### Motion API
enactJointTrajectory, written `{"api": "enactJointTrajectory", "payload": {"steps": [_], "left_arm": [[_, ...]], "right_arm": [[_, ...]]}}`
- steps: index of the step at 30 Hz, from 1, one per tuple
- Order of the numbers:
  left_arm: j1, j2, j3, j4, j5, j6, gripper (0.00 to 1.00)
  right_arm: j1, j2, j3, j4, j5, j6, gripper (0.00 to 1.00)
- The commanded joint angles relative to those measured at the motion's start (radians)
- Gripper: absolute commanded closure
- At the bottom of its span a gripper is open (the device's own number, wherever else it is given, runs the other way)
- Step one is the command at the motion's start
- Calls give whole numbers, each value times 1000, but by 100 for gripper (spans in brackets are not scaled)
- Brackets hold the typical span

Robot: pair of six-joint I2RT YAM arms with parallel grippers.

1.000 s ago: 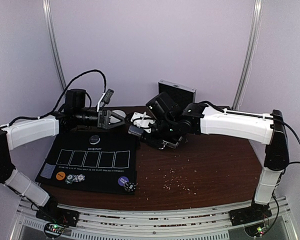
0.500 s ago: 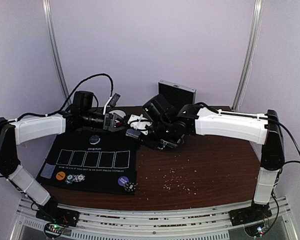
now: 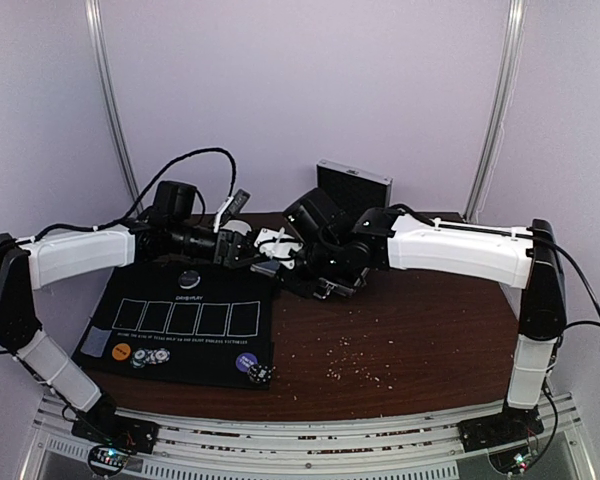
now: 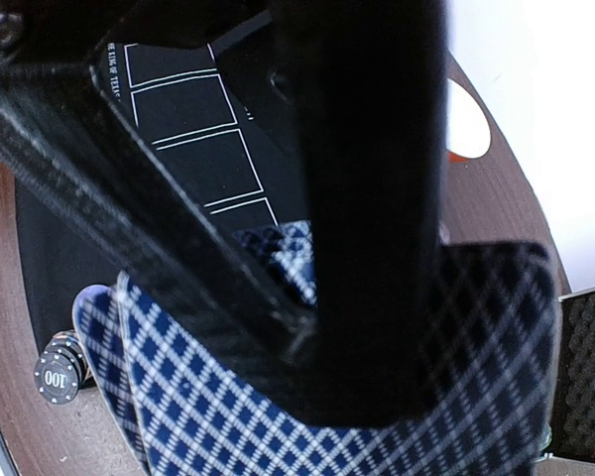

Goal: Distribute texas hold em gaming equipment
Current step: Pick up the poker card from the face-down deck piles.

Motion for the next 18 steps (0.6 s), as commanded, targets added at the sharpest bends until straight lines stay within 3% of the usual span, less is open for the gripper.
{"api": "enactJointTrajectory", "payload": {"steps": [1, 9, 14, 18], "left_arm": [[12, -33, 20, -55, -101, 50, 48], [25, -54, 23, -84, -100, 59, 49], [26, -60, 24, -96, -107, 63, 63], [26, -49, 28, -76, -45, 55, 47]], "right_arm": [[7, -14, 5, 9, 13, -8, 59], [8, -22, -12, 13, 23, -10, 59], [7, -22, -13, 14, 27, -10, 59], [8, -21, -14, 14, 26, -11, 59]]}}
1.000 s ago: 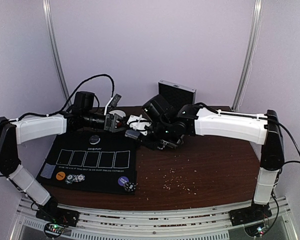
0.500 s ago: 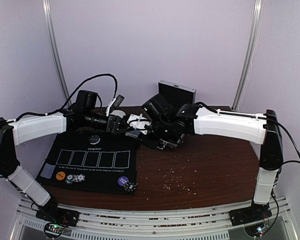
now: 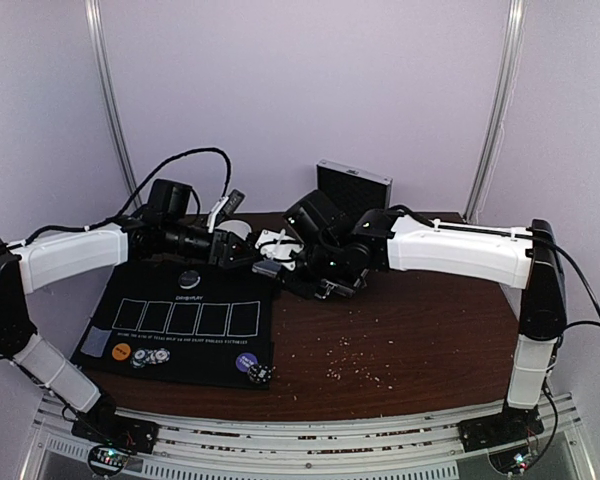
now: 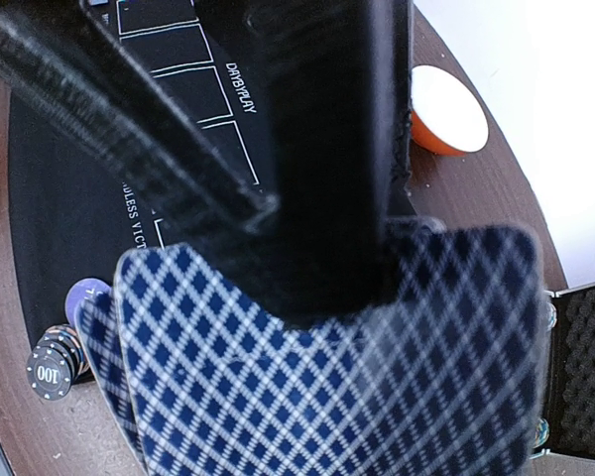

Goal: Distribute texas hold em gaming equipment
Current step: Pick up the poker card from the face-down deck piles.

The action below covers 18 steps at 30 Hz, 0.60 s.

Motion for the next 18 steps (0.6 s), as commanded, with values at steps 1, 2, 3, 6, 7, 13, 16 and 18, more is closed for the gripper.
{"api": "enactJointTrajectory", "payload": {"steps": [1, 2, 3, 6, 7, 13, 16, 18], "left_arm": [[17, 1, 25, 38, 30, -5, 45], [16, 9, 27, 52, 41, -21, 43], [17, 12, 30, 64, 50, -28, 42], [14, 31, 42, 96, 71, -47, 34], [11, 36, 48, 99, 72, -48, 32], [-14, 71, 65, 65, 55, -22, 31], [-15, 65, 73, 14, 13, 13, 37], [-14, 53, 83, -25, -22, 38, 48]], "right_arm": [[8, -20, -2, 14, 6, -7, 59], [8, -19, -1, 14, 5, -7, 59], [8, -18, 1, 15, 5, -7, 59], [7, -17, 5, 16, -1, -5, 59], [8, -17, 5, 17, -3, -6, 59], [7, -16, 5, 17, -4, -2, 59], [7, -18, 1, 18, -3, -2, 59], [7, -19, 0, 17, 0, -5, 59]]}}
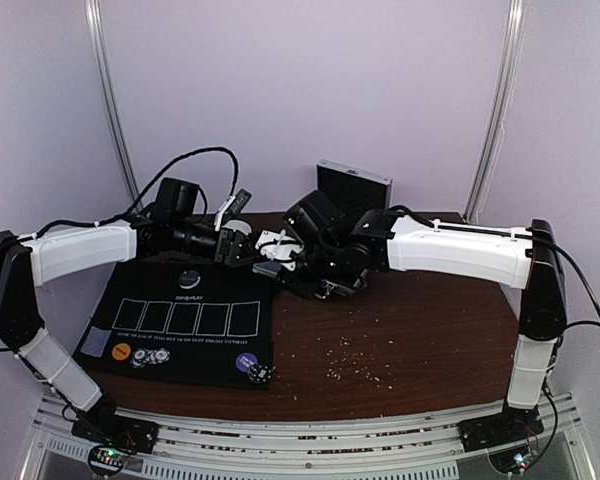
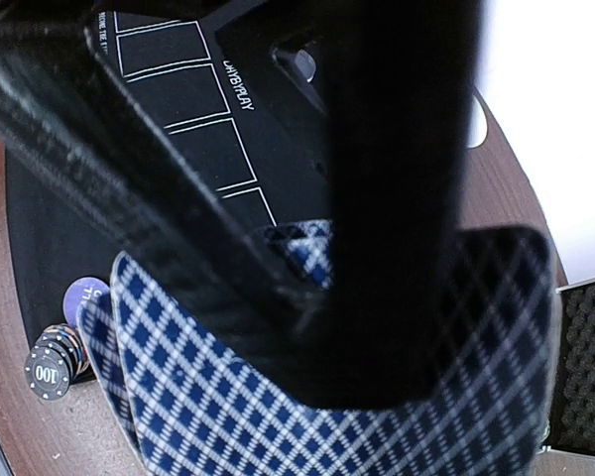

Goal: Distribute texas hold em gaming equipment
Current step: Pick up the poker card from the face-down deck piles.

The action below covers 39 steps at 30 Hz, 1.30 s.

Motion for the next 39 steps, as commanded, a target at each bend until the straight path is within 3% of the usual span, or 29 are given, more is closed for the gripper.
{"api": "enactJointTrajectory", "payload": {"steps": [1, 8, 15, 18, 21, 33, 39], "left_arm": [[-2, -19, 43, -54, -88, 60, 52], [35, -52, 32, -88, -127, 61, 66], [38, -66, 28, -90, -94, 70, 66], [38, -74, 23, -69, -52, 66, 57], [38, -82, 14, -25, 6, 46, 56], [39, -100, 6, -42, 73, 43, 98], [51, -113, 4, -56, 87, 42, 100]], "right_arm": [[5, -20, -1, 17, 0, -7, 59], [6, -27, -12, 21, 6, -8, 59], [4, -28, -15, 22, 10, -8, 59], [5, -27, -14, 23, 10, -9, 59], [5, -25, -12, 23, 9, -10, 59], [4, -32, -25, 24, 23, -9, 60], [-3, -50, -52, 33, 39, -6, 60]]}}
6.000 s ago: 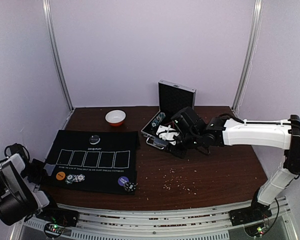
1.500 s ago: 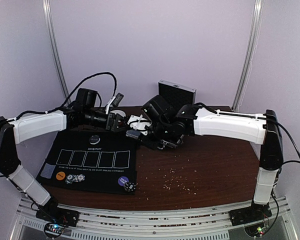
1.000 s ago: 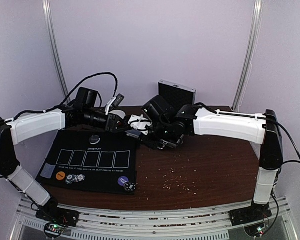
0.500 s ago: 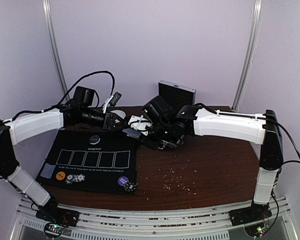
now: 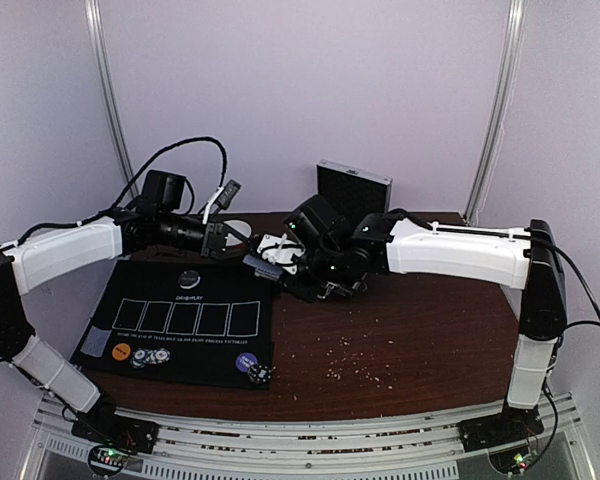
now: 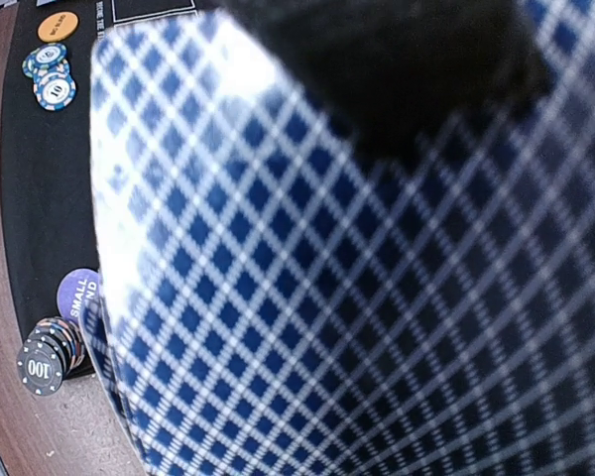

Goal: Distribute texas hold em gaming equipment
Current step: Pick up the poker card from the face-down deck piles, then distribute the poker card in the small blind area.

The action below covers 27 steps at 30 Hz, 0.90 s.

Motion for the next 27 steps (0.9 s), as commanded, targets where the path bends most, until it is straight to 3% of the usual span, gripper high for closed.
{"api": "enactJointTrajectory", "payload": {"steps": [1, 14, 20, 24, 27], "left_arm": [[26, -37, -8, 18, 37, -3, 100], [172, -94, -75, 130, 65, -145, 100], [184, -90, -141, 167, -43, -227, 100], [149, -25, -204, 196, -96, -276, 100], [31, 22, -249, 290, -139, -347, 100]], "right_arm": [[-2, -52, -32, 20, 28, -3, 60], [-65, -129, -152, 46, 59, 19, 60], [-93, -201, -217, 21, 103, 32, 60], [-105, -256, -255, 11, 128, 40, 60], [-105, -282, -271, 6, 127, 46, 60]]}}
